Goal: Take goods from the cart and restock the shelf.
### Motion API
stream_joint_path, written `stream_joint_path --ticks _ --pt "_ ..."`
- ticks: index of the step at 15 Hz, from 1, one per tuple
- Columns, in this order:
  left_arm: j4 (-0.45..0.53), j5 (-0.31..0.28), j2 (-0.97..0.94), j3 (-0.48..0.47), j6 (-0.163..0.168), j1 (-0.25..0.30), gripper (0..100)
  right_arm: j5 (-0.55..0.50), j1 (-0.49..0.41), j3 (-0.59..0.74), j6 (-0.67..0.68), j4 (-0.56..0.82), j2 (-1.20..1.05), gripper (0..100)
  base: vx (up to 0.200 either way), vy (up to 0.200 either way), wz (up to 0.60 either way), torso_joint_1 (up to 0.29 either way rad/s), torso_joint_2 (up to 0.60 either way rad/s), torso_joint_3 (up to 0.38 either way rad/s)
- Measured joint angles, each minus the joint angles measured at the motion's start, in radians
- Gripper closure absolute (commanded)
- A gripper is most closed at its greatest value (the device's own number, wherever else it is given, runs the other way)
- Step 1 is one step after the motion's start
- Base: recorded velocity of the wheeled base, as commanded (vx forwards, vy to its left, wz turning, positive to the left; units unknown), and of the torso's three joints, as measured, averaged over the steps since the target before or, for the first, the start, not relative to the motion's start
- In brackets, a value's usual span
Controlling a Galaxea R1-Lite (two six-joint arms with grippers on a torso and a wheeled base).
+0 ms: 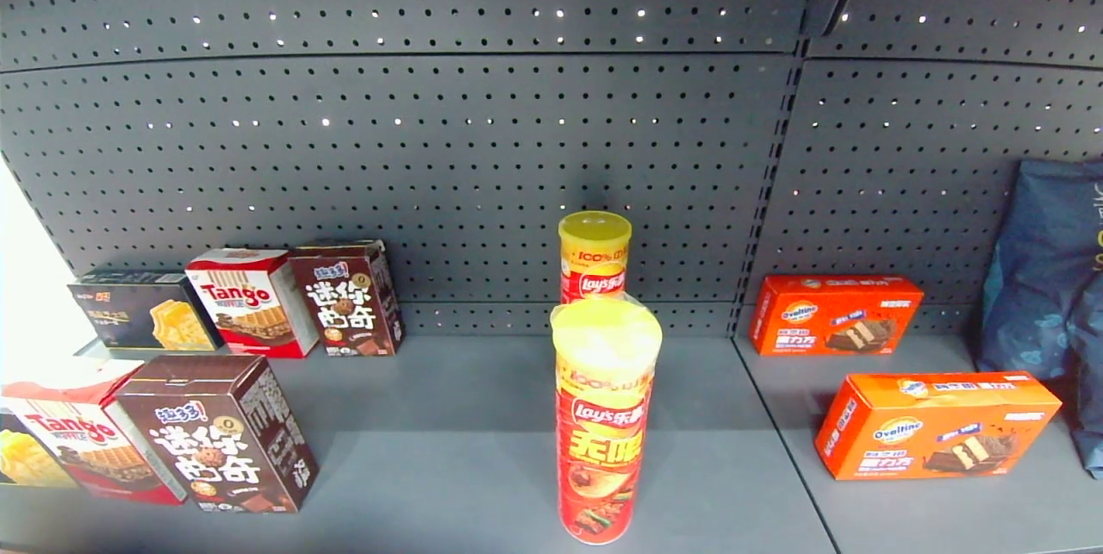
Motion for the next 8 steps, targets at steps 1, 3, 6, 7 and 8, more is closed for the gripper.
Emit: stream_joint_path --ticks 1,3,6,7,8 --pt "0.000 0.002 -0.021 0.000 -0.004 0.003 0 0.000 0.000 0.000 -0.001 0.000 0.000 0 0.000 0.000 0.00 0.000 0.00 0.000" --pt "0.000 0.005 -0.053 0.001 -0.011 -0.002 0 0.000 0.000 0.000 0.000 0.000 0.000 0 0.000 0.000 0.00 0.000 0.00 0.000" --pt "0.000 0.005 -0.073 0.001 -0.011 -0.003 0 0.000 0.000 0.000 -0.001 -0.001 0.000 0 0.000 0.000 0.00 0.000 0.00 0.000" --pt "0.000 0.005 -0.075 0.001 -0.011 -0.003 0 0.000 0.002 0.000 -0.001 -0.001 0.000 0 0.000 0.000 0.00 0.000 0.00 0.000" --pt "-0.001 0.005 -0.076 0.001 -0.011 -0.003 0 0.000 0.017 0.000 -0.001 -0.001 -0.008 0 0.000 0.000 0.00 0.000 0.00 0.000"
